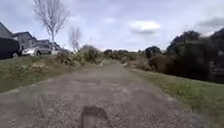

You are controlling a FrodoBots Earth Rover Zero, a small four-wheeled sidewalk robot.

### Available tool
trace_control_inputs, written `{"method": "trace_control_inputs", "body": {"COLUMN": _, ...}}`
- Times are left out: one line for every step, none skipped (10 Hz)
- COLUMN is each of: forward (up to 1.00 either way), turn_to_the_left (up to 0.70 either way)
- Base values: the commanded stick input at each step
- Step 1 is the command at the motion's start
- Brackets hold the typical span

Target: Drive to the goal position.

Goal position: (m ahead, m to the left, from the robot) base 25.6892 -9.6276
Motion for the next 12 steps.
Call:
{"method": "trace_control_inputs", "body": {"forward": 0.70, "turn_to_the_left": 0.01}}
{"method": "trace_control_inputs", "body": {"forward": 0.70, "turn_to_the_left": 0.02}}
{"method": "trace_control_inputs", "body": {"forward": 0.70, "turn_to_the_left": 0.02}}
{"method": "trace_control_inputs", "body": {"forward": 0.70, "turn_to_the_left": 0.02}}
{"method": "trace_control_inputs", "body": {"forward": 0.70, "turn_to_the_left": 0.03}}
{"method": "trace_control_inputs", "body": {"forward": 0.70, "turn_to_the_left": 0.25}}
{"method": "trace_control_inputs", "body": {"forward": 0.70, "turn_to_the_left": 0.33}}
{"method": "trace_control_inputs", "body": {"forward": 0.70, "turn_to_the_left": 0.34}}
{"method": "trace_control_inputs", "body": {"forward": 0.70, "turn_to_the_left": 0.35}}
{"method": "trace_control_inputs", "body": {"forward": 0.70, "turn_to_the_left": 0.35}}
{"method": "trace_control_inputs", "body": {"forward": 0.70, "turn_to_the_left": 0.29}}
{"method": "trace_control_inputs", "body": {"forward": 0.70, "turn_to_the_left": 0.07}}
